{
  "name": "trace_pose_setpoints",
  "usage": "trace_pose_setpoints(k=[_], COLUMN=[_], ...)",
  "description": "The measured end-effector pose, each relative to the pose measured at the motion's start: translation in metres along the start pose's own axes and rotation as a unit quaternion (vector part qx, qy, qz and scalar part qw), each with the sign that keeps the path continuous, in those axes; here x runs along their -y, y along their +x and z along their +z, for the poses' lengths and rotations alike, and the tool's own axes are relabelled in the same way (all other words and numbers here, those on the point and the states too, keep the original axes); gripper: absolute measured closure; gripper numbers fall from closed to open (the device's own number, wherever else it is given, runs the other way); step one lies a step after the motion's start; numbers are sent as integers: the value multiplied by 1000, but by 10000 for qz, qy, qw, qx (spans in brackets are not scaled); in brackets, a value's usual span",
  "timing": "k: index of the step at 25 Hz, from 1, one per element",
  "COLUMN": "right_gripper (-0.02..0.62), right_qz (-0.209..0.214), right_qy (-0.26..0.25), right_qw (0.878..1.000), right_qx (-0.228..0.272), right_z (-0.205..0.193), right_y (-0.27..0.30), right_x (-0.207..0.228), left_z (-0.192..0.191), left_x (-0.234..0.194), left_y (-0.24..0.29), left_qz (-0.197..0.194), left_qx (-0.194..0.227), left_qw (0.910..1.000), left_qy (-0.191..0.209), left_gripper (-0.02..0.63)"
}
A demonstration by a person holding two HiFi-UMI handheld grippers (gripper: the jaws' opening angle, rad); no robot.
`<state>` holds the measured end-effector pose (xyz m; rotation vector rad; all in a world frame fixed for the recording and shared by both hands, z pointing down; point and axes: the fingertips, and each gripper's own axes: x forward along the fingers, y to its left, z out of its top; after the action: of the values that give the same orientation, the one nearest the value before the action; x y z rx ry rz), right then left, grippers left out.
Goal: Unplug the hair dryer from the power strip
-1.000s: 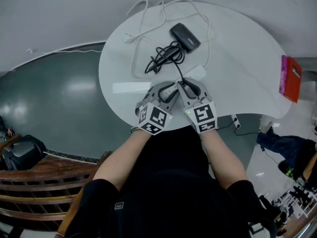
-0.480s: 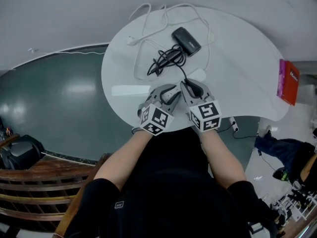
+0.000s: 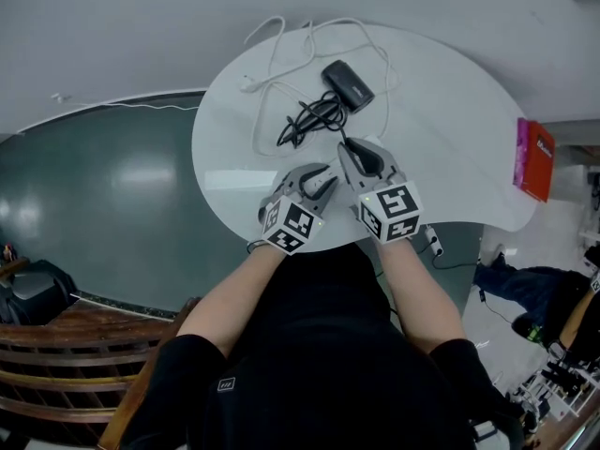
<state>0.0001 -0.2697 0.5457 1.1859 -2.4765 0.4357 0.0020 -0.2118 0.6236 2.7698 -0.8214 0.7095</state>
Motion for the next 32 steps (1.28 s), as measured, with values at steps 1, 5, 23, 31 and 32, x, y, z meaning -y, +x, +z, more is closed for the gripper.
trace_pose_setpoints(k=[1, 5, 23, 31, 32], right_gripper=[534, 535, 534, 532, 534], right_qz=[8, 49, 901, 1653, 1687], right_qy=[29, 302, 945, 868, 816], right_qw=[10000, 9995, 9882, 9796, 9797], right_qx=[24, -79, -799, -739, -713], right_z=[5, 4, -54, -62, -59], right_y=[-1, -10, -44, -55, -59], right_x=[1, 4, 19, 22, 28], left_z=[-1, -1, 71, 113, 118], left_x=[1, 0, -12, -31, -31], left_y=[0, -1, -42, -65, -66], left_qz=[-11, -119, 750, 1788, 1889], left_qx=[-8, -60, 314, 624, 656], left_qw=[10000, 9997, 9937, 9770, 9749], left_qy=[-31, -228, -770, -982, -975], left_gripper=[500, 500, 491, 495, 497])
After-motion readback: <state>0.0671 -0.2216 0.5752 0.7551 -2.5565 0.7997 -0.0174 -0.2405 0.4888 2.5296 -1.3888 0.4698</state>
